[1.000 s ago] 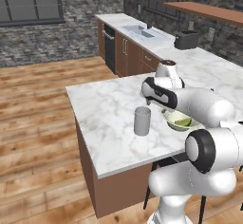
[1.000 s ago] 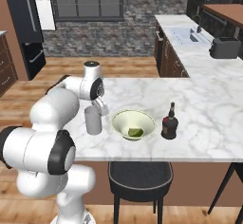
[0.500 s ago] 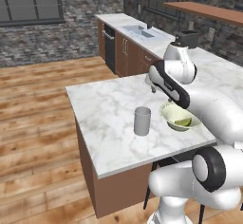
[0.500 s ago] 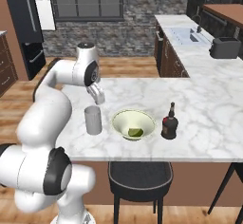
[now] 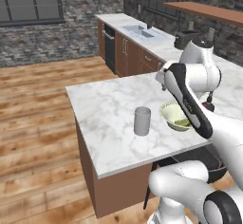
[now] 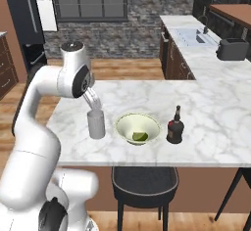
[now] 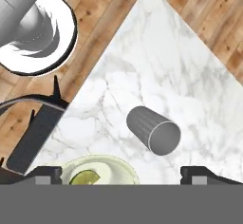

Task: There is a bowl on the dining counter. Grab a lemon wedge from the fridge and place it in the bowl. Then get the liquor bottle and glass cup from the cabinet and place them next to the bowl.

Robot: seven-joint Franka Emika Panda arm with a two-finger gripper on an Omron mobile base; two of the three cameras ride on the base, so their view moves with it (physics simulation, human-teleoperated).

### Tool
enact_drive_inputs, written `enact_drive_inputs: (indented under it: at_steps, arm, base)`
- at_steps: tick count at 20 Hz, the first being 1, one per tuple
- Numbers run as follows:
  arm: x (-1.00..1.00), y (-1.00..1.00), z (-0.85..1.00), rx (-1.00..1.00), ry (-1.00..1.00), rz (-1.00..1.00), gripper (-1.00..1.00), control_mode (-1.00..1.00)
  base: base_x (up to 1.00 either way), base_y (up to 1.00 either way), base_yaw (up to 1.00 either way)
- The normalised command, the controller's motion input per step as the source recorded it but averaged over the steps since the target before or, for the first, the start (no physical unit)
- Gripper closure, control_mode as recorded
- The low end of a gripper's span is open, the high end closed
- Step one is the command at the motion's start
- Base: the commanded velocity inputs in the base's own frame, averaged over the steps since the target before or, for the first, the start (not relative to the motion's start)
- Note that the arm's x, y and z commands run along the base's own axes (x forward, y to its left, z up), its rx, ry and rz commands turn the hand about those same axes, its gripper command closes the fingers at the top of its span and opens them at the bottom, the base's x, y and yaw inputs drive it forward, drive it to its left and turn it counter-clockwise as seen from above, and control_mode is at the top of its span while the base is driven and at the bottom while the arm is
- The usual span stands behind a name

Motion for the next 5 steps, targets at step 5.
enact_drive_inputs:
  at_steps: [5]
  arm:
    - [-0.98, 0.0, 0.17, 0.0, -0.29, 0.0, -1.0, -1.0]
  base:
    - [0.0, 0.0, 0.0]
